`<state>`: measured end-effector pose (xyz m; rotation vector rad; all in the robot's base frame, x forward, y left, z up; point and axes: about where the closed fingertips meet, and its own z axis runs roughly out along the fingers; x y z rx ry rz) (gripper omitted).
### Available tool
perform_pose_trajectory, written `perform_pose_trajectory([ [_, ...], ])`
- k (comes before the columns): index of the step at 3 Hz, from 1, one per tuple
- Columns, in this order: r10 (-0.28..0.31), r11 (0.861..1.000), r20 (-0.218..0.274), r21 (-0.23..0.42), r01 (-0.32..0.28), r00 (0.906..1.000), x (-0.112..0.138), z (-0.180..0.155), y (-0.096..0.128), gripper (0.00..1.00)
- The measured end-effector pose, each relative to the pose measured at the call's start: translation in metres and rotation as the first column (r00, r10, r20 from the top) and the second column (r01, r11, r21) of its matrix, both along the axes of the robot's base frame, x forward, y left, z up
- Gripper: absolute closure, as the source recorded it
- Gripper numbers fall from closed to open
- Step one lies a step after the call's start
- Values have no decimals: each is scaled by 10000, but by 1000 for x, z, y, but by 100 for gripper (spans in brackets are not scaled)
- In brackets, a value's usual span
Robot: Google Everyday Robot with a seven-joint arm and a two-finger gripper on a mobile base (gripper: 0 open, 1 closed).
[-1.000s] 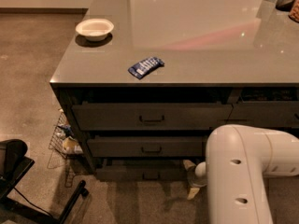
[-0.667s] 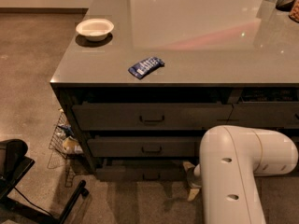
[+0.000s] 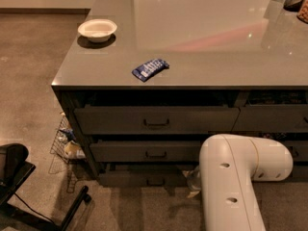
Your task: Open bottom drawer
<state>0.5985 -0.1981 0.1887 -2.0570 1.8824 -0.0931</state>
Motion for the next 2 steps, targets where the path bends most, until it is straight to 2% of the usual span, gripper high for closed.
perform_pose_trajectory([
  [1, 22, 10000, -355, 28, -21, 9994, -1, -16, 7, 48],
  [2, 17, 10000, -405, 30, -16, 9992, -1, -15, 8, 80],
])
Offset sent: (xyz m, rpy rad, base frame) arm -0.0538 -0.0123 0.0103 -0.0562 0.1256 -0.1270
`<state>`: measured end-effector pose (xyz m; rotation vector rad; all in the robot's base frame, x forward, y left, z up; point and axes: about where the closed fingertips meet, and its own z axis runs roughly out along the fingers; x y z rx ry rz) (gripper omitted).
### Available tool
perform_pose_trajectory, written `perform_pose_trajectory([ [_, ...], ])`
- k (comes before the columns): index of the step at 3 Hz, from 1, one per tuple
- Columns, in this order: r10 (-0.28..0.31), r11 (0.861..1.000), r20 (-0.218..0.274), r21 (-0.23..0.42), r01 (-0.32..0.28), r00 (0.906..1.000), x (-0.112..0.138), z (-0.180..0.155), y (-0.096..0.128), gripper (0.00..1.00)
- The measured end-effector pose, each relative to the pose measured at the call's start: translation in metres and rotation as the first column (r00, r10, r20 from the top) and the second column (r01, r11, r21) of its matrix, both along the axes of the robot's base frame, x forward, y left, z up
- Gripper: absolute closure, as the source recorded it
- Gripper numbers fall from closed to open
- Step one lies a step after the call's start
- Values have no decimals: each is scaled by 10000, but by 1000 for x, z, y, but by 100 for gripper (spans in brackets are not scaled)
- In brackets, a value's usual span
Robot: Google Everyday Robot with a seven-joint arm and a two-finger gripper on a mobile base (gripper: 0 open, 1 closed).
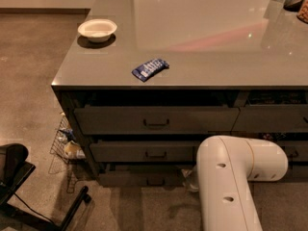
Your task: Open bottom drawer
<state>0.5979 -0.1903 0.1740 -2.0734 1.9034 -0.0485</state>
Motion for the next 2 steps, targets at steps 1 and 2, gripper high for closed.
perform_pose_trajectory([
  [1, 0, 10000, 0, 0, 0, 10000, 0, 1, 0, 100],
  [2, 0, 10000, 0, 0, 0, 10000, 0, 2, 0, 100],
])
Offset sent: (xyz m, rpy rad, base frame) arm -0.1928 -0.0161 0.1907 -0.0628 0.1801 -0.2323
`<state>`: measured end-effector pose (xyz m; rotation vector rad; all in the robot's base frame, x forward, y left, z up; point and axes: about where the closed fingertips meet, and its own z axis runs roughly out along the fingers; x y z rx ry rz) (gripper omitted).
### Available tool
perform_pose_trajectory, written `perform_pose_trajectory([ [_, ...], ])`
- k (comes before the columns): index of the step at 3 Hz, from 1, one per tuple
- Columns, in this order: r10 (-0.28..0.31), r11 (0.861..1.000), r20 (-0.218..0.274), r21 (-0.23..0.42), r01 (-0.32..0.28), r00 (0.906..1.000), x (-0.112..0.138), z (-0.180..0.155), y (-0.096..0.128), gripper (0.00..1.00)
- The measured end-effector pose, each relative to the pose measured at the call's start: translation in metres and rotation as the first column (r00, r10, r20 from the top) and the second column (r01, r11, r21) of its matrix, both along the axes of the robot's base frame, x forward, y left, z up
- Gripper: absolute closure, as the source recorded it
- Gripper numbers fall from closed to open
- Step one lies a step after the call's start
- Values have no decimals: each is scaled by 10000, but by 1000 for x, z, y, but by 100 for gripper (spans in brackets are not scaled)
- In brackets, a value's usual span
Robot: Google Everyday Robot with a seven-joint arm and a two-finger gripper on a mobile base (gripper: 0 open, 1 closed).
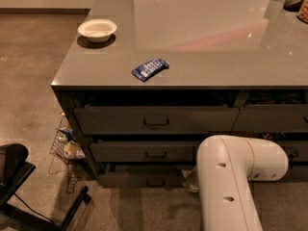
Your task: Open bottom drawer
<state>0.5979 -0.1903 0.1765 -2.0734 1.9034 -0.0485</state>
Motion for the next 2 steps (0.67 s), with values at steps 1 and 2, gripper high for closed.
perform_pose_trajectory([
  [1, 0, 10000, 0, 0, 0, 10000, 0, 0, 0, 100],
  [2, 0, 10000, 0, 0, 0, 10000, 0, 2, 0, 100],
])
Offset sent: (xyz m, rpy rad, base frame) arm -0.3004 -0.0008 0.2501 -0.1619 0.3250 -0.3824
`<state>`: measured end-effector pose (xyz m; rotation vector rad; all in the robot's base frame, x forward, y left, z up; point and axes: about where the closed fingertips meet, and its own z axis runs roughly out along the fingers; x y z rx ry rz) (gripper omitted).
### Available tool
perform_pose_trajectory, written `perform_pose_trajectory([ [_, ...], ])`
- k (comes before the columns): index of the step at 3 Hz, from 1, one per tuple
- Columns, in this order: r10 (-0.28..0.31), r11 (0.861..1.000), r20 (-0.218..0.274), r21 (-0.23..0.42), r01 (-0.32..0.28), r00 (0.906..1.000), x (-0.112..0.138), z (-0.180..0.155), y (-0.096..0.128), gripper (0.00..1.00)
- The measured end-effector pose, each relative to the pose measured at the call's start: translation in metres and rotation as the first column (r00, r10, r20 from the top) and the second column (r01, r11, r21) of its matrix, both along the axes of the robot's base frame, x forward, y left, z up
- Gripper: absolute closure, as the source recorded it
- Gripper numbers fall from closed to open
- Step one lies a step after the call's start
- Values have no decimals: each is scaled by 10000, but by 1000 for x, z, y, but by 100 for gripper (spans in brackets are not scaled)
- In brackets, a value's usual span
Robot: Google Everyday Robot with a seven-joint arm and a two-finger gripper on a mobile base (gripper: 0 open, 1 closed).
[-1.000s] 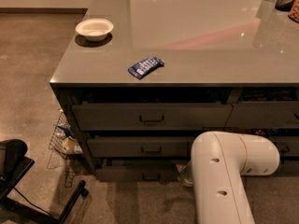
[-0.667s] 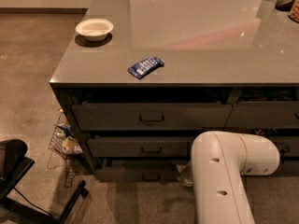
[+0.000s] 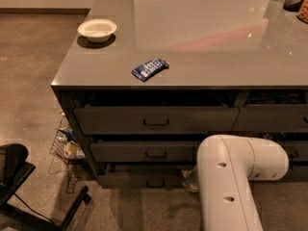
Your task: Open bottom drawer
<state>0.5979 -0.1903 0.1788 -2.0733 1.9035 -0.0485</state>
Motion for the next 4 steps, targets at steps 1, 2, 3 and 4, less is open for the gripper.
perform_pose_trajectory([
  [1, 0, 10000, 0, 0, 0, 10000, 0, 1, 0, 100],
  [2, 0, 10000, 0, 0, 0, 10000, 0, 3, 0, 100],
  [3, 0, 10000, -1, 0, 0, 10000, 0, 5, 0, 100],
  [4, 0, 10000, -1, -1, 0, 10000, 0, 8, 0, 100],
])
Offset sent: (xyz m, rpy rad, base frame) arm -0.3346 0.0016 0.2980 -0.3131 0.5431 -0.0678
